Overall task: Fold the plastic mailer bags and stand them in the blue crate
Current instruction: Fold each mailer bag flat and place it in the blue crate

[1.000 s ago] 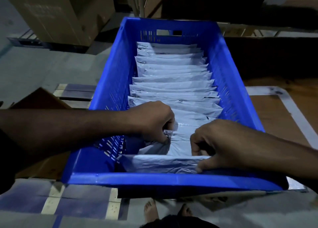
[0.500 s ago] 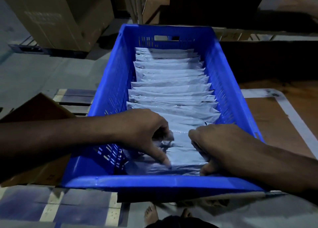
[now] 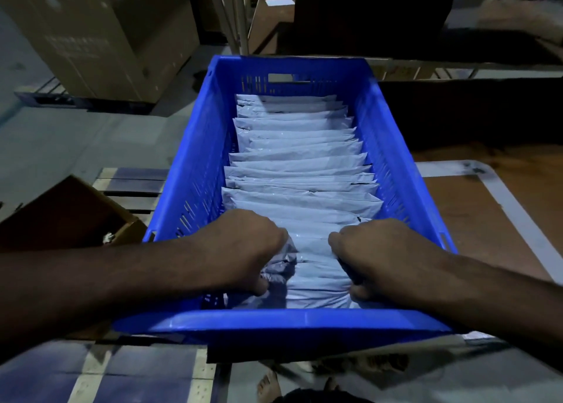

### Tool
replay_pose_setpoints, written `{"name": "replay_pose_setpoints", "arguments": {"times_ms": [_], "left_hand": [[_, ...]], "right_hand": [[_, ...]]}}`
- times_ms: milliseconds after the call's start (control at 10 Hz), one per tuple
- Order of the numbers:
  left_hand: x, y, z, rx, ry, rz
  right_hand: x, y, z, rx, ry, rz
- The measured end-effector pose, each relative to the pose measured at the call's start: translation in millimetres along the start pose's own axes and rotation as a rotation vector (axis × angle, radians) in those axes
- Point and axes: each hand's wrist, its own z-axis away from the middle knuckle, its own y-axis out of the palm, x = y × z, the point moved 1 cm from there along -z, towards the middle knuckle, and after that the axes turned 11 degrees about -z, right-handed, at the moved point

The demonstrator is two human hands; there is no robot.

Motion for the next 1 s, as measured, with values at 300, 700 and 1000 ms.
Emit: {"name": "replay_pose_setpoints", "arguments": {"times_ms": [300,700,1000], "left_hand": [[0.2,-1.2,2.1,0.043,0.027,0.013],[15.1,-33.4,-1.8,-0.121,-0.053,0.359],[-12.8,-78.8,-39.8,-0.578,-0.128,0.572]], "right_hand": [[-8.4,8.6,-8.7,0.075,0.002,0.003],[-9.4,-23.7,32.0,-0.165,0.142,-0.263],[-42.4,-28.9,74.9,-0.815,0.298,-0.590]]}}
